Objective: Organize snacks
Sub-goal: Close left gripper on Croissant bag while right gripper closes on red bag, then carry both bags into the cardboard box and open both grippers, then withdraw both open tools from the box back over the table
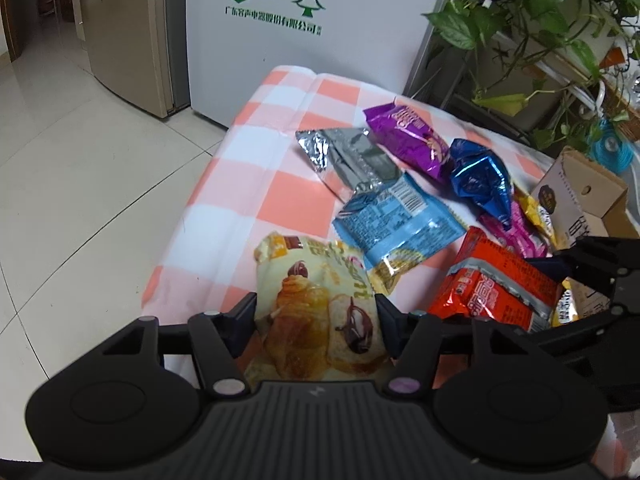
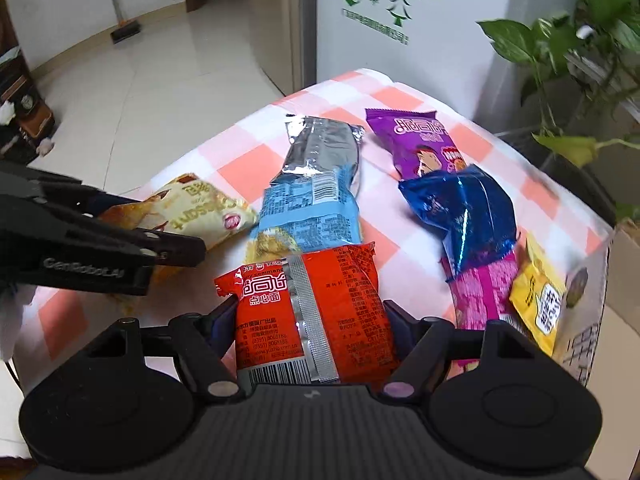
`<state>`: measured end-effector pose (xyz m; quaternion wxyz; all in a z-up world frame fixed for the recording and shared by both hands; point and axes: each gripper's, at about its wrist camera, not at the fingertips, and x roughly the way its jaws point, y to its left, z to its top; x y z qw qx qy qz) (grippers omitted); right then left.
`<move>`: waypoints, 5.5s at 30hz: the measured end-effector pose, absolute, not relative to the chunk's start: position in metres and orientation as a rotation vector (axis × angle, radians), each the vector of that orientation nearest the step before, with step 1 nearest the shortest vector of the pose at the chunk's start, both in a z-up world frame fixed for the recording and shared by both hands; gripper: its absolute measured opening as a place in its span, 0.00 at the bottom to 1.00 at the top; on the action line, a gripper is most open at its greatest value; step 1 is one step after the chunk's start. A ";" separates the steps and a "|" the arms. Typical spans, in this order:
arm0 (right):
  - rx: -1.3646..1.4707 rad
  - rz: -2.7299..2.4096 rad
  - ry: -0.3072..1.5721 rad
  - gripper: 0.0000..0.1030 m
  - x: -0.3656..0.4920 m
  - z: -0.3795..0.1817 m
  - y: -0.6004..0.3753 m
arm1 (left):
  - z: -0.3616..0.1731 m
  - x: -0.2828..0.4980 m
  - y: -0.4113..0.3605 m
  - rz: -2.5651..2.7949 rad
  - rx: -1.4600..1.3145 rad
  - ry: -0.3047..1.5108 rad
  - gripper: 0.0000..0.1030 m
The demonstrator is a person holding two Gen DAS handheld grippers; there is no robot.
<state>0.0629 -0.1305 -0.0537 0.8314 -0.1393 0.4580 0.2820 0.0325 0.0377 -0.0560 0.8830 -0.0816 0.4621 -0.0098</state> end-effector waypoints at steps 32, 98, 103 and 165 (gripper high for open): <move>-0.218 0.559 0.951 0.77 0.054 -0.031 -0.152 | -0.067 0.020 0.011 -0.120 -0.018 1.000 0.72; 0.188 0.038 0.766 0.77 0.031 0.025 -0.345 | 0.007 0.032 -0.182 -0.367 -0.004 0.801 0.51; 0.206 0.026 0.766 0.77 0.036 0.025 -0.350 | 0.002 0.034 -0.201 -0.407 -0.012 0.823 0.51; 0.421 0.410 0.982 0.88 0.079 -0.025 -0.263 | -0.069 0.021 -0.102 -0.375 0.115 0.892 0.81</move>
